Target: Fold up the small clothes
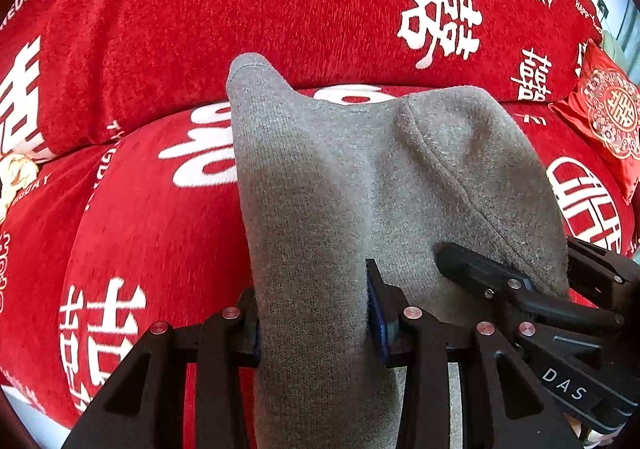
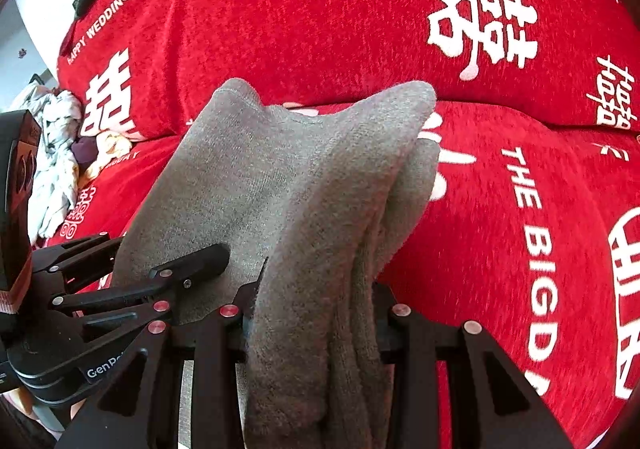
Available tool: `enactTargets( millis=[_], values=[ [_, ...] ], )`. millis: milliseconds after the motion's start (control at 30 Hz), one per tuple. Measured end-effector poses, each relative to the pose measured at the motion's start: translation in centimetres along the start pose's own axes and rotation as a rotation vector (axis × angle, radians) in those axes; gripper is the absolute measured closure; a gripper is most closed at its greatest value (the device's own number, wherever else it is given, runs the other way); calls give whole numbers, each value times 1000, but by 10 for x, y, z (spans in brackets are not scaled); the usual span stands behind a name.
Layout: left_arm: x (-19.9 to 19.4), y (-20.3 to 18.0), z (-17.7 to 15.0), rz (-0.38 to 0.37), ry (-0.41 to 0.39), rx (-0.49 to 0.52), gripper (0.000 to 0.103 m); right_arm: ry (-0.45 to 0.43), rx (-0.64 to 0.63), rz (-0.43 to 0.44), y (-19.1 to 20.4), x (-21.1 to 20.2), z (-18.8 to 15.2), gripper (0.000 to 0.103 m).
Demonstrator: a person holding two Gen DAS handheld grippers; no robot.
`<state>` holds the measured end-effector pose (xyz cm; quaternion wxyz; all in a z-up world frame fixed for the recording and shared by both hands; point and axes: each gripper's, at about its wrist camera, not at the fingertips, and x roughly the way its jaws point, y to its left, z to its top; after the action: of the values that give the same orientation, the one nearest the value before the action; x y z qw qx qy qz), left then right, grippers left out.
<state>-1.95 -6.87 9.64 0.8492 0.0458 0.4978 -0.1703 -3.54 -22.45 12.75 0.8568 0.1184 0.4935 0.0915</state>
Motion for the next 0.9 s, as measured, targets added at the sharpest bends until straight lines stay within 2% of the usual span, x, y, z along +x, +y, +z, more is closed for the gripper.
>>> enactTargets(
  millis=[333, 700, 800, 900],
  values=[
    [-15, 5, -41, 15, 6, -5, 62, 6, 1, 29, 14, -10, -37, 64],
    [-8, 10, -75, 5, 19, -19, 62, 18, 6, 65, 13, 0, -68, 64],
    [-6, 15, -81, -13, 12, -26, 58, 16, 18, 90, 6, 3, -73, 61],
    [-8, 26, -87, -14, -4, -49, 39, 23, 83, 140, -12, 6, -76, 50]
  ],
)
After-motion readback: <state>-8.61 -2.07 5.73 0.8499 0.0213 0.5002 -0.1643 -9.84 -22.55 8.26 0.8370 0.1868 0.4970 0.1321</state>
